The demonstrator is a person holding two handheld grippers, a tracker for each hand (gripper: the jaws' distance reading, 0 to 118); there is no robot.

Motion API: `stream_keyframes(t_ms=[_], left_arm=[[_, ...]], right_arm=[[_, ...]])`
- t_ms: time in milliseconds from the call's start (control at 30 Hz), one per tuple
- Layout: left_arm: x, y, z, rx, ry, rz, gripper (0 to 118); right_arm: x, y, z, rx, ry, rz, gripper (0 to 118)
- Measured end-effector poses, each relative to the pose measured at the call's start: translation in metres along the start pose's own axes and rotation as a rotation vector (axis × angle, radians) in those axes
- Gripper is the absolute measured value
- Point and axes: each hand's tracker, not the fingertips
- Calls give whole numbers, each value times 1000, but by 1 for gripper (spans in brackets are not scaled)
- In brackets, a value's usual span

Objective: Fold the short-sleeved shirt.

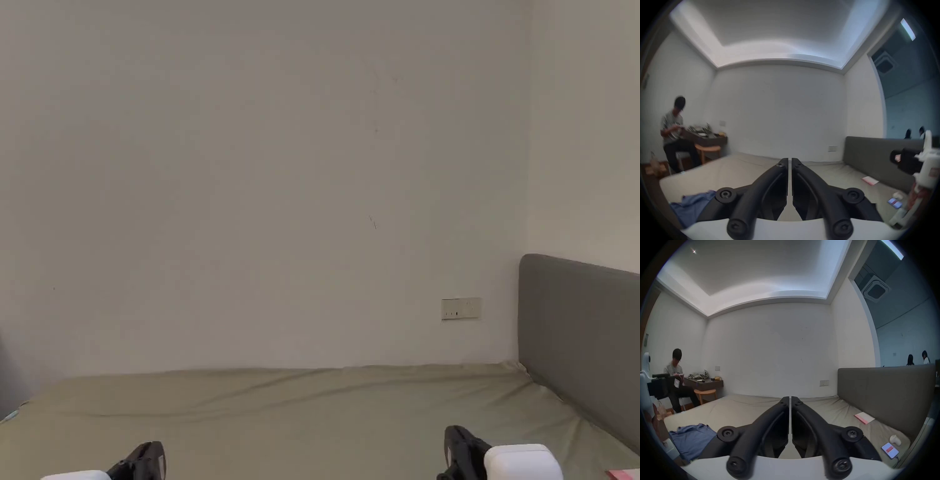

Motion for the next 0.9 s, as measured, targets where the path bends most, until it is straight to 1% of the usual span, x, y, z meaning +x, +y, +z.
stream_keyframes(t_ms=[33,133,167,267,367,400,433,467,500,533,600,667,767,833,900], left_arm=[[0,1,-2,-9,20,-1,3],[-4,0,-2,6,55,-58,3],[-4,-2,7,8,63,-71,3],[-19,1,11,0,87,-53,3],[-39,4,10,-23,126,-22,3],[-47,4,9,-36,146,-19,10],[-58,3,7,-59,184,-16,47],[-67,3,5,-80,206,-9,87],[-83,2,-3,-182,215,8,107],[-99,0,-7,-256,218,39,108],[-130,-12,-10,-287,247,98,109],[-165,-29,-19,-369,291,110,114],[-211,-71,-40,-498,362,127,114],[-234,-105,-58,-589,386,114,115],[-252,-142,-75,-651,435,48,115]], right_arm=[[3,1,0,-14,10,-26,3],[5,1,-3,-27,3,-62,3],[3,1,-4,-27,-2,-64,3],[-7,-2,-5,-18,-5,-53,3],[-24,-3,-9,-8,23,-41,3],[-30,-3,-11,-3,35,-38,3],[-38,-3,-13,0,45,-35,3],[-46,-4,-15,4,55,-32,3],[-55,-3,-17,3,59,-27,3],[-63,-2,-16,5,66,-26,3],[-77,-2,-13,33,101,-31,3],[-93,-2,-11,51,117,-3,3],[-115,-8,-11,62,156,36,3],[-126,-14,-15,44,184,47,3],[-136,-24,-24,3,210,48,3]])
